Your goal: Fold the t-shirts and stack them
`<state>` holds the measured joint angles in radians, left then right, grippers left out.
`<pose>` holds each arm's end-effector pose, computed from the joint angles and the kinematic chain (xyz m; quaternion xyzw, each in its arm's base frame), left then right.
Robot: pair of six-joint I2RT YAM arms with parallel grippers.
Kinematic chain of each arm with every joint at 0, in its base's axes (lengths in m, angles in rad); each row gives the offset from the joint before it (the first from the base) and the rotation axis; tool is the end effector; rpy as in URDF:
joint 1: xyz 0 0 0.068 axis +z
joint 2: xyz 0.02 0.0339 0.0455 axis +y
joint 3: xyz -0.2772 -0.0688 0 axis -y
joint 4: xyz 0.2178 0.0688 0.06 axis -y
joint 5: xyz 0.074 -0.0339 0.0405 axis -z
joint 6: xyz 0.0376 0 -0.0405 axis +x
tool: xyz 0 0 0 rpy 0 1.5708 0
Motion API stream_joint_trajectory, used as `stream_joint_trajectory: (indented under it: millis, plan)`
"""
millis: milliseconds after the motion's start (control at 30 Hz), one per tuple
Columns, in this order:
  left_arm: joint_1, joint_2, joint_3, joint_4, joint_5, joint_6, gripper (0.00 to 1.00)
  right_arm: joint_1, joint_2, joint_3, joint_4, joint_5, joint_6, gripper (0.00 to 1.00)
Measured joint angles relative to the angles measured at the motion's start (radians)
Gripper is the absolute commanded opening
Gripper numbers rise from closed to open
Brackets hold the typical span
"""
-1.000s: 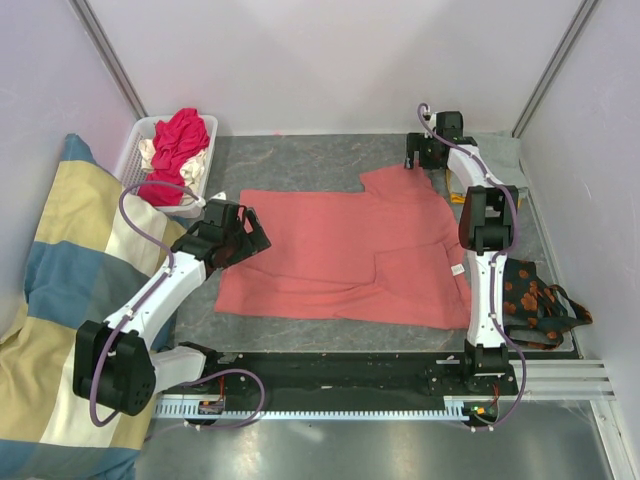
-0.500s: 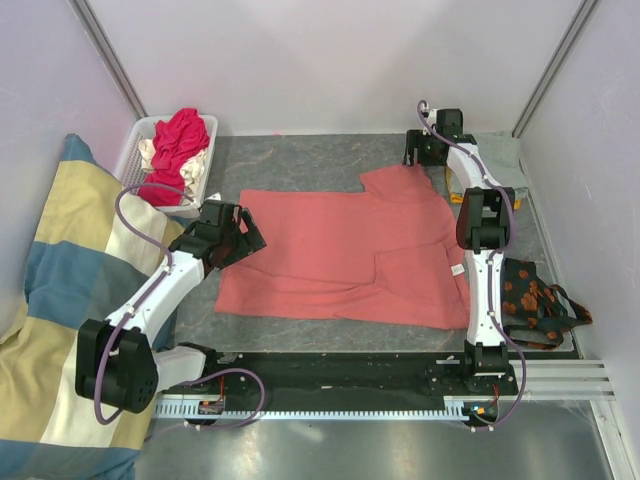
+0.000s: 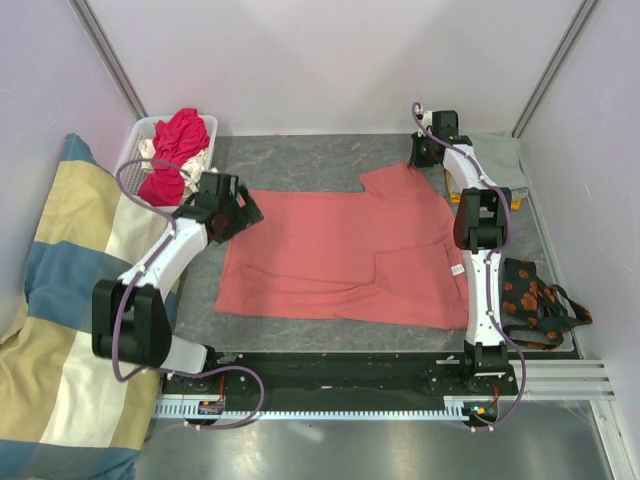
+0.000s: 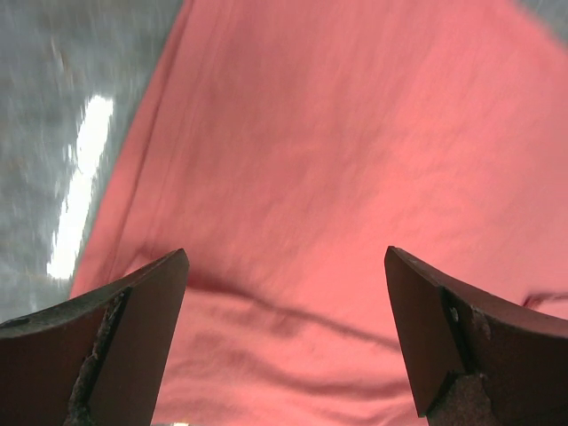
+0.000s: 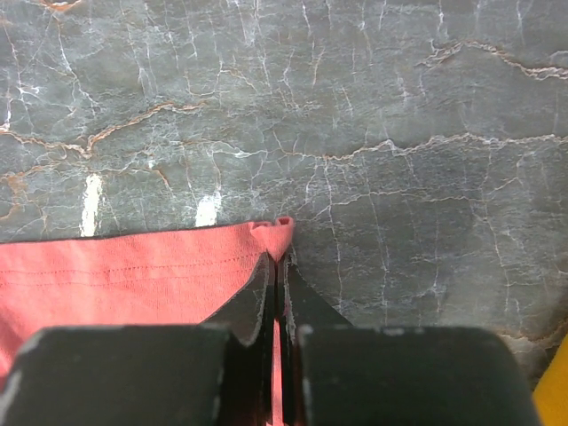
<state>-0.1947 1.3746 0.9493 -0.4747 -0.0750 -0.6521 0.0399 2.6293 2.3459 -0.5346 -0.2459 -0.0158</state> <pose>0.2541 -0.0472 0.2628 -0.2259 0.9162 -0.1029 0.3144 0.5622 0.0316 0.1655 -0.0708 0.9214 0.1184 0.3634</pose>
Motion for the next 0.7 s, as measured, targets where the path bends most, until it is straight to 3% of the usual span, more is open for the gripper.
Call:
stream_joint_trajectory:
  millis: [300,467,700]
  plan:
    - [0.053,0.395,0.509,0.023,-0.076,0.097,0.92,0.000,0.000,0.000,0.000,-0.001,0.000,0.00]
    - [0.054,0.557,0.620,0.022,-0.114,0.128,0.85,0.000,0.000,0.000,0.001,-0.001,0.000,0.00]
    - [0.065,0.710,0.630,0.000,-0.120,0.143,0.83,-0.003,0.001,0.000,0.003,-0.012,0.001,0.00]
